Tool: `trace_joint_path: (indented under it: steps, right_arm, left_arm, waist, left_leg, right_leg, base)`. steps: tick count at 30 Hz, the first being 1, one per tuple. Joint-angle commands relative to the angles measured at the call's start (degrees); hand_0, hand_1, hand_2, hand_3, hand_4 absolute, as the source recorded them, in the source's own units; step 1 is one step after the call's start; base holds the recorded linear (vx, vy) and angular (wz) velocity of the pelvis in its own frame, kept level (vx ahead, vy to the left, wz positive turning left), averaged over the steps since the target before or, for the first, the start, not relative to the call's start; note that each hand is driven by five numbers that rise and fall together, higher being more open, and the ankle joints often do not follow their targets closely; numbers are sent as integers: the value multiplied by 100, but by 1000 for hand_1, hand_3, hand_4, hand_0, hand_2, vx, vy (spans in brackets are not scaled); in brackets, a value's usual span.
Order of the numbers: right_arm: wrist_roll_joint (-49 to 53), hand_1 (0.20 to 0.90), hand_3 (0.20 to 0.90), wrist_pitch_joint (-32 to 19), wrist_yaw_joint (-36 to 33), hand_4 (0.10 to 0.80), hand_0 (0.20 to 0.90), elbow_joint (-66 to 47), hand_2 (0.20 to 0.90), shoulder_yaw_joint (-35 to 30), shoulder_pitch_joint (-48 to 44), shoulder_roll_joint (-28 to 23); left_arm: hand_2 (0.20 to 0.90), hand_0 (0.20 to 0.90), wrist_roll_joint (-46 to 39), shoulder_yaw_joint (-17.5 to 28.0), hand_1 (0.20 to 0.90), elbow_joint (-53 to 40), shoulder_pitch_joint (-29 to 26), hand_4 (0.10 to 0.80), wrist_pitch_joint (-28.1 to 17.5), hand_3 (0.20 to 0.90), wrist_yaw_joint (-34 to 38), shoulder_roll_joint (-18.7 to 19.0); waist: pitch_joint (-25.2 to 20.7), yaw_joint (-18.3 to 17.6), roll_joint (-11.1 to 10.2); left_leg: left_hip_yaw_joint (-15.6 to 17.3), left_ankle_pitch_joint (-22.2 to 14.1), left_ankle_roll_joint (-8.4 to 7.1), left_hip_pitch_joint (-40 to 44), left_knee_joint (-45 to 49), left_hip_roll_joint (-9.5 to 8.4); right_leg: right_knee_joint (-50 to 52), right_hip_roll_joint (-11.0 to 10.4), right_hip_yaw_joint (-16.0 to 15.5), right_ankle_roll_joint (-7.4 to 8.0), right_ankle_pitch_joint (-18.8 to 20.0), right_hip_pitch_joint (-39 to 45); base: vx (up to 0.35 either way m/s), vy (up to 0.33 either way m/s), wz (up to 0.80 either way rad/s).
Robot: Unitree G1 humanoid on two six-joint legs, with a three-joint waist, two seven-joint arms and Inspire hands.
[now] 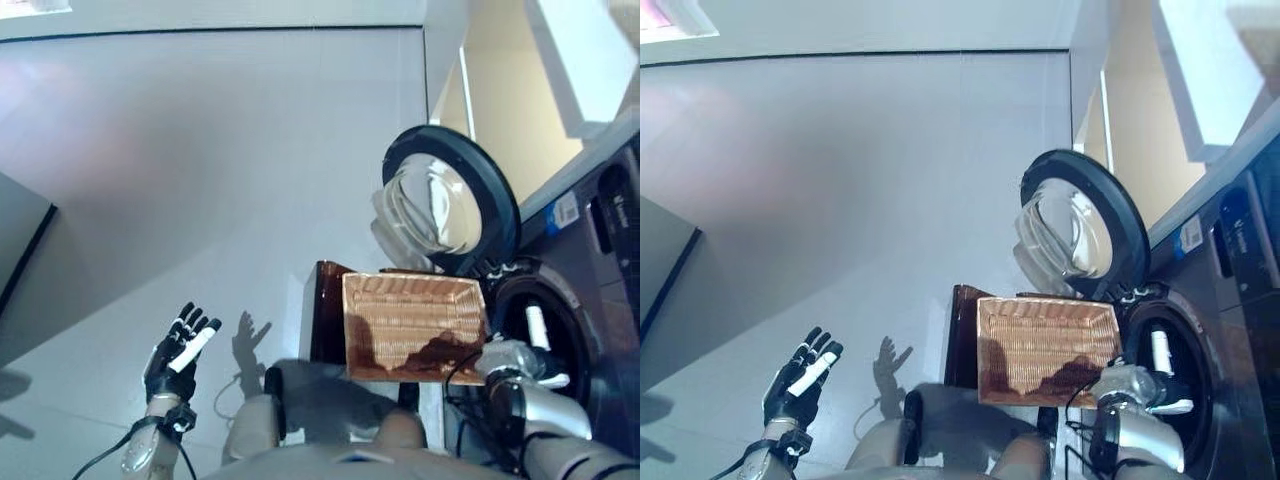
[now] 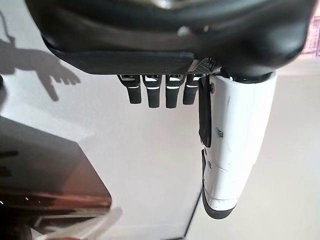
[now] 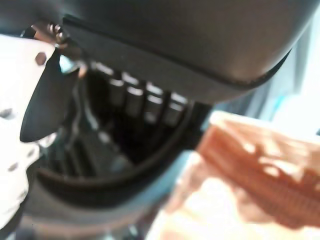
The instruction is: Pick up the clothes and place them into the washing machine
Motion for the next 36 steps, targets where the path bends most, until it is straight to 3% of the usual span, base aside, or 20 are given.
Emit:
trace_joint_path:
  steps: [1, 7, 15, 19, 36]
  right_arm:
    - [-333, 900, 900, -227, 114, 800, 900, -278, 900, 86, 47, -221]
    - [-639, 900, 900, -121, 202, 800, 900, -377, 900, 281, 521, 64]
    - [-1765, 900, 900, 132, 367, 800, 900, -894, 900, 1141, 1079, 452]
    - [-1515, 900, 900, -49, 811, 800, 900, -1419, 900, 1209, 1404, 604]
    - [-3901, 900, 900, 293, 1213, 800, 900, -2494, 900, 2236, 2695, 124]
  left_arm:
    - [900, 900, 233, 455, 900, -304, 39, 800, -480, 900, -8, 17]
    - [900, 900, 451, 582, 900, -216, 94, 800, -451, 900, 76, -136]
    - [900, 900, 687, 610, 900, 70, -24, 800, -457, 900, 156, -365]
    - [900, 900, 868, 630, 900, 325, -128, 800, -403, 900, 194, -435]
    - [900, 900, 1679, 677, 900, 1206, -488, 800, -558, 900, 247, -530]
  waist:
    - [-202, 47, 18]
    - [-459, 5, -41]
    - [-694, -99, -123]
    - [-732, -197, -114]
    - [-859, -356, -189]
  left_leg:
    - [-173, 431, -257, 171, -536, 305]
    - [-72, 618, -312, 699, -1119, 348]
    - [65, 758, -385, 978, -1462, 410]
    - [105, 745, -379, 1078, -1476, 417]
    - [213, 708, -396, 1503, -1476, 540]
  right_leg:
    - [-61, -199, -234, 37, 436, 94]
    - [-233, -118, -383, 71, 400, 436]
    - [-502, 17, -480, 106, 556, 640]
    - [-524, 45, -461, 113, 592, 678]
    - [-479, 183, -350, 109, 484, 950]
  base:
    - [109, 4, 1]
    - [96, 3, 5]
    - [12, 0, -3]
    - [9, 1, -4]
    - [-1, -2, -8]
